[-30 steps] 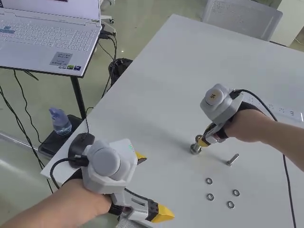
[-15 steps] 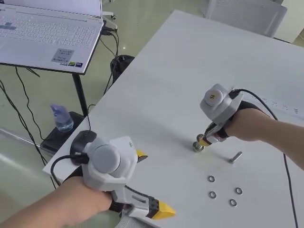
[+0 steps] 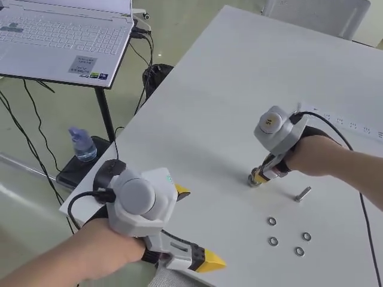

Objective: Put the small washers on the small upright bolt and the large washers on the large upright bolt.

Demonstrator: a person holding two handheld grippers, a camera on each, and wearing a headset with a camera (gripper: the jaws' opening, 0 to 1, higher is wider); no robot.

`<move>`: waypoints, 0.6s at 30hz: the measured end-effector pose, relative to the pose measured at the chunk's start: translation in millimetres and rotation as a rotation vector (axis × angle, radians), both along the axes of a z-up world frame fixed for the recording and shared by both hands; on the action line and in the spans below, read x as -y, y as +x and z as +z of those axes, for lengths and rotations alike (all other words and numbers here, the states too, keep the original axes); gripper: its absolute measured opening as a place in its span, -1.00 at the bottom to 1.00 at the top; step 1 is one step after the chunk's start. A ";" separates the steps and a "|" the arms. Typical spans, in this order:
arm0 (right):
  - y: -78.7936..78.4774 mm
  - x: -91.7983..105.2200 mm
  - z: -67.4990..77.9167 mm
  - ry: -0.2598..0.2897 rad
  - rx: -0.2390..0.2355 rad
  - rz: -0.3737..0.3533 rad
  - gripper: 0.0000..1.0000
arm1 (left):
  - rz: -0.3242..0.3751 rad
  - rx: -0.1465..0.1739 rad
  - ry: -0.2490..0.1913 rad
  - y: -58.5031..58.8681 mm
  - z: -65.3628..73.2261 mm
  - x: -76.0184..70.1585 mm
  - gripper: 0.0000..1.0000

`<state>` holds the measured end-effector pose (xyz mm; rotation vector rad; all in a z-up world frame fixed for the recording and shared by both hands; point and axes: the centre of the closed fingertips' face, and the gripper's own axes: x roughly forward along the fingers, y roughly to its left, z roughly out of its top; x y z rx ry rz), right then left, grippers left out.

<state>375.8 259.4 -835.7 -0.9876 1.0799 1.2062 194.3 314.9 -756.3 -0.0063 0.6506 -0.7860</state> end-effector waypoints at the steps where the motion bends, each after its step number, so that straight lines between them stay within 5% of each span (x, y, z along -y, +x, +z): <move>1: -0.7 -0.4 -0.9 0.001 -0.002 -0.001 -0.57 | -0.001 0.000 -0.001 -0.1 -0.1 0.3 0.78; 18: 3.5 0.3 -12.7 -0.010 0.009 -0.003 -0.57 | -0.008 -0.005 0.007 1.1 -0.7 0.4 0.77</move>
